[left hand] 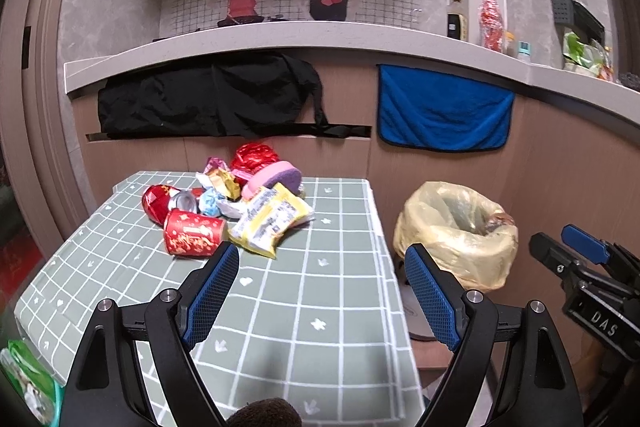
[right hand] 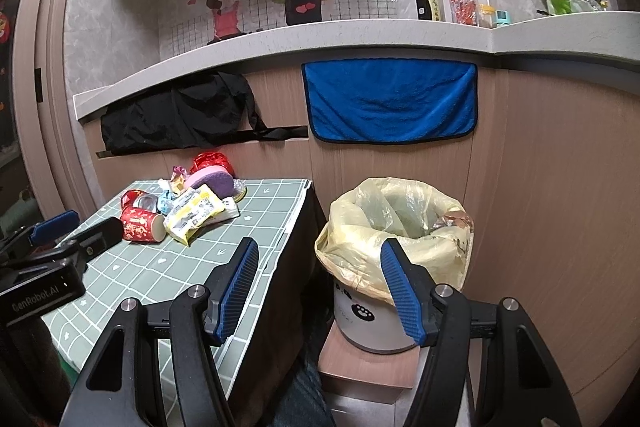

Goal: Collect trash
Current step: 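Grasp the red paper cup with the left tool while the right tool approaches the yellow wrapper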

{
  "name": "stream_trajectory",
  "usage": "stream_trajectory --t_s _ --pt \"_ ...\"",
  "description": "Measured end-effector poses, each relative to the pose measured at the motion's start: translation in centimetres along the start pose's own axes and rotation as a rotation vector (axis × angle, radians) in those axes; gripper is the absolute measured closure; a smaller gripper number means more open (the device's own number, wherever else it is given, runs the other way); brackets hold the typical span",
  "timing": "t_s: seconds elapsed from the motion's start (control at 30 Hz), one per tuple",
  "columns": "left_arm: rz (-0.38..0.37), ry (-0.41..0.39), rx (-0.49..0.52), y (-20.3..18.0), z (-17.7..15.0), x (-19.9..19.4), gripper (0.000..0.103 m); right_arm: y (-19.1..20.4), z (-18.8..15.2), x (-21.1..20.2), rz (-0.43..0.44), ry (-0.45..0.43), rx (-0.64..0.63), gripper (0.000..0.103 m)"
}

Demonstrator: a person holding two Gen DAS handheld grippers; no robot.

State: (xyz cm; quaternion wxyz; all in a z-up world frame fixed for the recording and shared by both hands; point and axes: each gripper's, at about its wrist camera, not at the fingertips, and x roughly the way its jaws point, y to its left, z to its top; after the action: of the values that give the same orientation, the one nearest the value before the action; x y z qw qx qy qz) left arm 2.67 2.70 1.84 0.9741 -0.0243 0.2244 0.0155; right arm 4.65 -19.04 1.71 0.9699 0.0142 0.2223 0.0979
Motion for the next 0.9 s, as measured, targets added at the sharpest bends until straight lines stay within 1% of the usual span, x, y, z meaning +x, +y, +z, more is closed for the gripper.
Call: stream_trajectory --t_s 0.17,0.3,0.4,0.57,0.77,0.9 --pt "0.030 -0.002 -0.001 2.4 1.4 2.3 0.018 1.1 2.2 3.0 0.028 0.003 -0.029 0.042" --pt "0.055 0.006 -0.002 4.6 2.5 4.3 0.018 2.7 4.1 5.8 0.078 -0.002 -0.048 0.042" --pt "0.083 0.001 -0.002 6.4 3.2 5.6 0.018 4.1 5.3 8.0 0.099 -0.009 -0.076 0.042" --pt "0.116 0.035 -0.018 9.2 3.7 8.3 0.018 6.2 6.7 11.6 0.130 -0.002 -0.105 0.042" --pt "0.123 0.085 -0.048 12.3 3.9 11.3 0.018 8.3 7.5 15.7 0.160 0.031 -0.120 0.042" --pt "0.093 0.107 -0.119 15.4 3.5 12.5 0.018 9.6 7.6 17.7 0.184 0.056 -0.123 0.042"
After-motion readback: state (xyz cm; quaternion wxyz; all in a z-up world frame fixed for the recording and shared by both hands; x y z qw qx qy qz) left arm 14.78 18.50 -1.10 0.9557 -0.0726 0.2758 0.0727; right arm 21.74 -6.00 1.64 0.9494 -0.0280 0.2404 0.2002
